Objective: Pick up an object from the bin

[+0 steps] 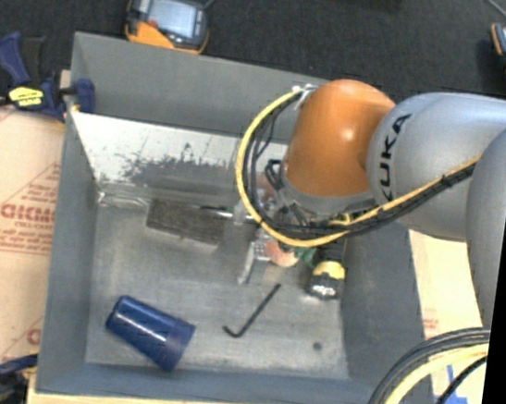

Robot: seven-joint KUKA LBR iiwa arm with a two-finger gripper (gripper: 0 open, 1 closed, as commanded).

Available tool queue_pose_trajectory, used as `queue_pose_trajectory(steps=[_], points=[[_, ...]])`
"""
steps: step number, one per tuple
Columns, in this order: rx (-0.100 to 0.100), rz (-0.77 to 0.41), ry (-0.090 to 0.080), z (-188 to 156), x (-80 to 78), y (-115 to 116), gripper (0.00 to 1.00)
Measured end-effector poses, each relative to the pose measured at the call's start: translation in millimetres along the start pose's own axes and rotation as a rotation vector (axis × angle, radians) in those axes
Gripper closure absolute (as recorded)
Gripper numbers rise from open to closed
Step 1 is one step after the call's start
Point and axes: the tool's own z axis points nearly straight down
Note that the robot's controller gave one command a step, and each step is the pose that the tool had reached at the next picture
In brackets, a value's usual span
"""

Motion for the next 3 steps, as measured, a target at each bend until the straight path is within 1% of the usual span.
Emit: queue_pose_trajectory(steps=[1,2,3], points=[[-0.001,0.001,-0.009,-5,-1.8,0,0.00],[0.001,-0.191,-0.013,20,-41.7,43,0.00],[-0.001,-0.063,-0.018,-1,-59.2,49,0.00]])
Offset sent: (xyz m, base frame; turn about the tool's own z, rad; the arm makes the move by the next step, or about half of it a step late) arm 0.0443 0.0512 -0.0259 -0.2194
